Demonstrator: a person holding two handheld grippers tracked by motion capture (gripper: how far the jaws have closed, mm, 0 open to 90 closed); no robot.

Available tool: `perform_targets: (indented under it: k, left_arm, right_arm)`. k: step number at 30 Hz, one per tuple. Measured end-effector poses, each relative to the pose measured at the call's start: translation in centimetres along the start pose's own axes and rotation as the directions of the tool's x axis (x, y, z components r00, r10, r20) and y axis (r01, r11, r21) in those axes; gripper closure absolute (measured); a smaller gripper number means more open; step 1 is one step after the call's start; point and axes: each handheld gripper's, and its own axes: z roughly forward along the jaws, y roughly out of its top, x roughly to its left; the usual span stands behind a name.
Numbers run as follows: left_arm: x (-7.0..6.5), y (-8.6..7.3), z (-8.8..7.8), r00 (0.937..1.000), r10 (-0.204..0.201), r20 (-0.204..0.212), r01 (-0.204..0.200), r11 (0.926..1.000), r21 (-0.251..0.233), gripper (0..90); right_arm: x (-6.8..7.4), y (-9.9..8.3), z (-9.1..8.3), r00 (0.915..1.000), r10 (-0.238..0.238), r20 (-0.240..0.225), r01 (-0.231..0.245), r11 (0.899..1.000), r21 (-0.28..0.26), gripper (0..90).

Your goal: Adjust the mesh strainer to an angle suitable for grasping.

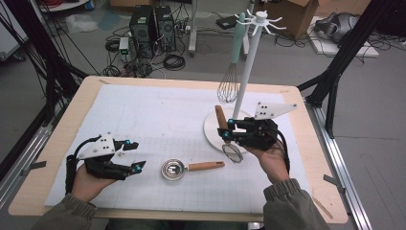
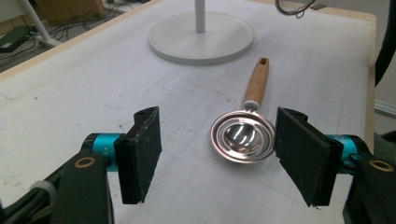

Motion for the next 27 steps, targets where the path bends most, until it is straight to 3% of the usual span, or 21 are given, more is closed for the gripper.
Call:
perform_targets:
  k: [27]
  left_arm:
    - [1.3, -1.1, -1.0, 0.9989, -0.024, -0.040, 0.024, 0.9996, -0.017, 31.2]
  right_arm:
    - [-2.3, 3.7, -1.1, 0.9989, -0.011, 0.046, 0.013, 0.999, -0.040, 71.9]
